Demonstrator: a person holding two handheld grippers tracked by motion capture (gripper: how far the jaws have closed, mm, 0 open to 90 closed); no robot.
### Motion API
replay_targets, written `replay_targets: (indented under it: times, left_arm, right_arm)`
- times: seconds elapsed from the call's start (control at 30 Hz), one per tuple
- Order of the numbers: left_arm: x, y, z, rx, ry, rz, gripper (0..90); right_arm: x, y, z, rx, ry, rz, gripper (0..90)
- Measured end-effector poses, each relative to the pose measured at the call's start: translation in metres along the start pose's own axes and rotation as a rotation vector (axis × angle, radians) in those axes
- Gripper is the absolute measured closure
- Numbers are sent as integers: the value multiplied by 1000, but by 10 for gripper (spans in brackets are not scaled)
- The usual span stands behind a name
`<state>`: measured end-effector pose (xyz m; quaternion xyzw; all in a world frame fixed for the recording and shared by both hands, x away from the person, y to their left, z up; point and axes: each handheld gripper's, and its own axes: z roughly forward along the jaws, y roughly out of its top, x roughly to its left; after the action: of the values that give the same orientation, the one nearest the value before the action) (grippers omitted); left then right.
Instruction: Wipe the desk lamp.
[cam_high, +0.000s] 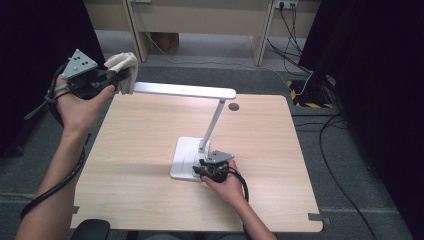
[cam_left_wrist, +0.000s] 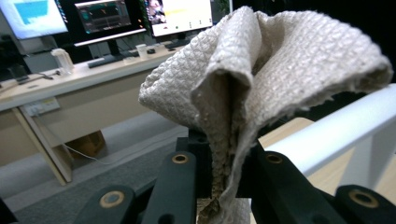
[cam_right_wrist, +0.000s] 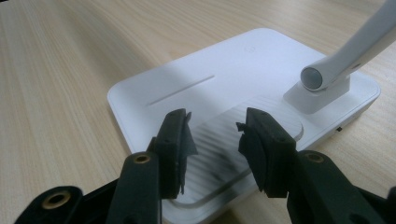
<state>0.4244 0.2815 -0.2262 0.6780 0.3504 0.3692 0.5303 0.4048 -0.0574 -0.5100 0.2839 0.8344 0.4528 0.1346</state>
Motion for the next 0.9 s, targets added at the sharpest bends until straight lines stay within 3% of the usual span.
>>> replay_targets:
  times: [0.27,0.47,0.6,0.73,0.9]
  left_arm:
    - [-6,-2,10,13,-37,-1,819]
    - [-12,-9,18,-7,-74,-51,819]
    - [-21,-15,19,-13,-93,-60,818]
    - [-22,-16,17,5,-83,-88,819]
    - [-25,-10,7,31,-81,-87,818]
  right_arm:
    - [0,0,0,-2,-1,-2,601]
    - [0,0,0,-5,5,5,602]
    - [0,0,0,-6,4,4,604]
    - [1,0,0,-7,3,3,604]
    - [0,0,0,-6,5,3,607]
